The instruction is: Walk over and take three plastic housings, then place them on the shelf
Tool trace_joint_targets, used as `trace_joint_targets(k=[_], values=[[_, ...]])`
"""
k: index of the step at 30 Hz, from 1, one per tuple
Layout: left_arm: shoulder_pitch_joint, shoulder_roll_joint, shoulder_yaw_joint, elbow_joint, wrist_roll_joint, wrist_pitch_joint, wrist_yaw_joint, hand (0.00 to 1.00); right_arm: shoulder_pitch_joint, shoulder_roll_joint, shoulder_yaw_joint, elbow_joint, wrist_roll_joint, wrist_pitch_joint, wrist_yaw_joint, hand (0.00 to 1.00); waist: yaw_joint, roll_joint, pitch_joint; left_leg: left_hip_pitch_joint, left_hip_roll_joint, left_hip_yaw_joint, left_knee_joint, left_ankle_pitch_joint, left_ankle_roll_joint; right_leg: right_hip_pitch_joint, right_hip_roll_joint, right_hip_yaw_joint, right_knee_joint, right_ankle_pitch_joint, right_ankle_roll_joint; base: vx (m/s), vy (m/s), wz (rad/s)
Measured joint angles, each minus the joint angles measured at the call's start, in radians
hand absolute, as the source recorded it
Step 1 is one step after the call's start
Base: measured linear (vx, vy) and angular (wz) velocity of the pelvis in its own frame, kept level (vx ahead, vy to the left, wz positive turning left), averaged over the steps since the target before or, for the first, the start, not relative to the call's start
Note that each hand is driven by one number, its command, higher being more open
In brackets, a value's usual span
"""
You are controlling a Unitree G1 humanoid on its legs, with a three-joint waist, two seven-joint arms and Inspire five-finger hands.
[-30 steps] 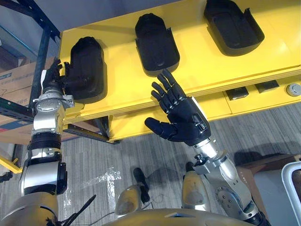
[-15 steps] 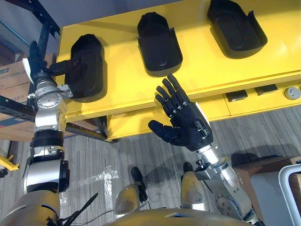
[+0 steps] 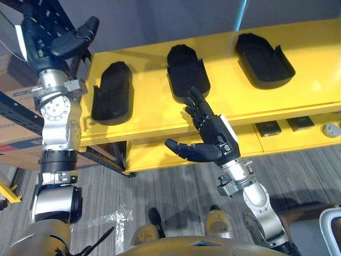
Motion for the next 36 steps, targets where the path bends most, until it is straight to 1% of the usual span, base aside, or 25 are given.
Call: trace_joint_targets(k=[2, 3, 5, 7, 8, 9, 10, 12, 14, 16, 18, 20, 21, 24, 25, 26, 28, 32, 33, 36], values=[[0.053, -0.033, -0.014, -0.091, 0.013, -0.017, -0.012, 1.00, -0.026, 0.000, 0.007, 0.015, -0.001, 0.000, -0.005, 1.00, 0.009, 0.000, -0.006, 0.012, 0.000, -0.014, 0.000, 0.001, -0.001, 0.025, 0.000, -0.015, -0.008, 0.000, 0.000, 0.00, -0.010, 0.18], [0.117, -0.063, -0.028, -0.178, 0.024, -0.034, -0.028, 1.00, -0.045, 0.000, 0.012, 0.035, -0.015, 0.000, -0.010, 1.00, 0.023, 0.002, -0.023, 0.014, 0.000, -0.024, 0.000, 0.001, -0.001, 0.037, 0.001, -0.025, -0.015, 0.000, 0.000, -0.01, -0.015, 0.25], [0.189, -0.099, -0.038, -0.275, 0.035, -0.054, -0.042, 1.00, -0.075, 0.000, 0.029, 0.075, -0.052, -0.001, -0.022, 1.00, 0.025, 0.003, -0.031, 0.013, 0.000, -0.048, 0.000, 0.005, -0.001, 0.058, 0.001, -0.051, -0.024, 0.000, 0.000, -0.01, -0.021, 0.34], [0.313, -0.175, -0.042, -0.414, 0.078, -0.085, -0.067, 1.00, -0.122, -0.001, 0.043, 0.168, -0.133, 0.000, -0.053, 1.00, 0.051, 0.004, -0.044, 0.010, 0.001, -0.082, -0.001, 0.012, -0.002, 0.081, 0.003, -0.085, -0.034, -0.003, -0.003, -0.03, -0.030, 0.41], [0.344, -0.190, -0.044, -0.444, 0.084, -0.098, -0.073, 1.00, -0.131, -0.001, 0.047, 0.191, -0.158, 0.000, -0.063, 1.00, 0.056, 0.005, -0.046, 0.008, 0.001, -0.094, -0.002, 0.014, -0.003, 0.091, 0.004, -0.099, -0.040, -0.003, -0.004, -0.03, -0.036, 0.46], [0.387, -0.214, -0.046, -0.482, 0.091, -0.120, -0.084, 1.00, -0.145, -0.001, 0.047, 0.226, -0.191, 0.001, -0.075, 1.00, 0.068, 0.007, -0.050, 0.002, 0.001, -0.108, -0.002, 0.018, -0.004, 0.099, 0.005, -0.116, -0.042, -0.004, -0.005, -0.04, -0.033, 0.51], [0.442, -0.244, -0.055, -0.531, 0.090, -0.160, -0.104, 1.00, -0.160, -0.001, 0.048, 0.270, -0.244, 0.002, -0.104, 1.00, 0.085, 0.009, -0.061, -0.013, 0.001, -0.128, -0.004, 0.025, -0.005, 0.098, 0.007, -0.136, -0.044, -0.007, -0.010, -0.05, -0.038, 0.53], [0.535, -0.295, -0.073, -0.609, 0.107, -0.240, -0.139, 1.00, -0.205, -0.001, 0.048, 0.366, -0.306, 0.003, -0.151, 1.00, 0.117, 0.006, -0.069, -0.031, 0.001, -0.163, -0.007, 0.040, -0.006, 0.103, 0.011, -0.168, -0.046, -0.006, -0.009, -0.04, -0.036, 0.52], [0.575, -0.309, -0.088, -0.635, 0.162, -0.304, -0.154, 1.00, -0.246, 0.000, 0.047, 0.444, -0.366, 0.004, -0.196, 1.00, 0.141, 0.003, -0.071, -0.031, 0.001, -0.193, -0.023, 0.057, -0.008, 0.119, 0.015, -0.200, -0.050, -0.005, -0.009, -0.04, -0.036, 0.47], [0.604, -0.309, -0.093, -0.658, 0.203, -0.342, -0.155, 1.00, -0.288, 0.003, 0.047, 0.506, -0.423, 0.004, -0.237, 1.00, 0.157, 0.004, -0.073, -0.032, 0.001, -0.220, -0.038, 0.075, -0.007, 0.131, 0.019, -0.224, -0.054, -0.006, -0.011, -0.06, -0.038, 0.40], [0.635, -0.314, -0.093, -0.669, 0.204, -0.374, -0.164, 1.00, -0.319, 0.019, 0.043, 0.548, -0.438, 0.004, -0.280, 1.00, 0.161, 0.004, -0.073, -0.043, 0.001, -0.239, -0.040, 0.081, -0.007, 0.130, 0.022, -0.238, -0.054, -0.011, -0.018, -0.08, -0.028, 0.28], [0.687, -0.345, -0.093, -0.669, 0.209, -0.377, -0.155, 1.00, -0.346, 0.036, 0.037, 0.596, -0.497, 0.003, -0.353, 1.00, 0.178, 0.004, -0.074, -0.046, 0.001, -0.253, -0.043, 0.087, -0.006, 0.132, 0.027, -0.240, -0.055, -0.014, -0.021, -0.08, -0.019, 0.19], [0.699, -0.354, -0.093, -0.667, 0.208, -0.376, -0.152, 1.00, -0.347, 0.040, 0.032, 0.601, -0.515, 0.003, -0.375, 1.00, 0.182, 0.004, -0.074, -0.050, 0.001, -0.259, -0.043, 0.088, -0.004, 0.132, 0.030, -0.240, -0.056, -0.015, -0.022, -0.08, -0.033, 0.30], [0.760, -0.389, -0.091, -0.665, 0.196, -0.375, -0.137, 1.00, -0.364, 0.059, 0.004, 0.621, -0.592, 0.002, -0.508, 1.00, 0.190, 0.004, -0.073, -0.080, 0.000, -0.303, -0.044, 0.105, -0.003, 0.128, 0.040, -0.269, -0.056, -0.017, -0.025, -0.07, -0.040, 0.38], [0.789, -0.403, -0.086, -0.664, 0.173, -0.372, -0.138, 1.00, -0.384, 0.067, -0.010, 0.650, -0.621, 0.002, -0.562, 1.00, 0.204, 0.003, -0.073, -0.079, 0.000, -0.309, -0.044, 0.107, -0.004, 0.129, 0.041, -0.273, -0.056, -0.017, -0.026, -0.06, -0.029, 0.23], [0.798, -0.410, -0.086, -0.664, 0.163, -0.371, -0.142, 1.00, -0.387, 0.070, -0.020, 0.653, -0.637, 0.002, -0.590, 1.00, 0.212, 0.004, -0.073, -0.080, 0.000, -0.312, -0.044, 0.107, -0.004, 0.129, 0.041, -0.277, -0.056, -0.017, -0.026, -0.06, -0.029, 0.20], [0.832, -0.427, -0.068, -0.664, 0.099, -0.371, -0.174, 1.00, -0.405, 0.077, -0.042, 0.653, -0.686, -0.002, -0.682, 1.00, 0.225, 0.005, -0.072, -0.096, -0.001, -0.334, -0.044, 0.112, -0.006, 0.127, 0.045, -0.295, -0.056, -0.020, -0.024, -0.06, -0.036, 0.25], [0.878, -0.441, -0.052, -0.664, 0.037, -0.358, -0.236, 1.00, -0.451, 0.076, -0.061, 0.660, -0.727, -0.025, -0.727, 1.00, 0.240, 0.006, -0.070, -0.114, -0.001, -0.347, -0.044, 0.114, -0.009, 0.113, 0.050, -0.298, -0.053, -0.021, -0.024, -0.04, -0.028, 0.11], [0.883, -0.444, -0.052, -0.664, 0.010, -0.344, -0.252, 1.00, -0.476, 0.077, -0.061, 0.682, -0.743, -0.036, -0.733, 1.00, 0.241, 0.009, -0.067, -0.116, -0.002, -0.351, -0.044, 0.115, -0.009, 0.112, 0.050, -0.299, -0.051, -0.022, -0.024, -0.02, -0.025, 0.05], [0.884, -0.445, -0.046, -0.663, -0.018, -0.332, -0.274, 1.00, -0.512, 0.077, -0.060, 0.694, -0.759, -0.039, -0.733, 1.00, 0.244, 0.015, -0.052, -0.124, -0.003, -0.361, -0.036, 0.115, -0.010, 0.107, 0.049, -0.304, -0.039, -0.027, -0.031, -0.03, -0.032, 0.10]])
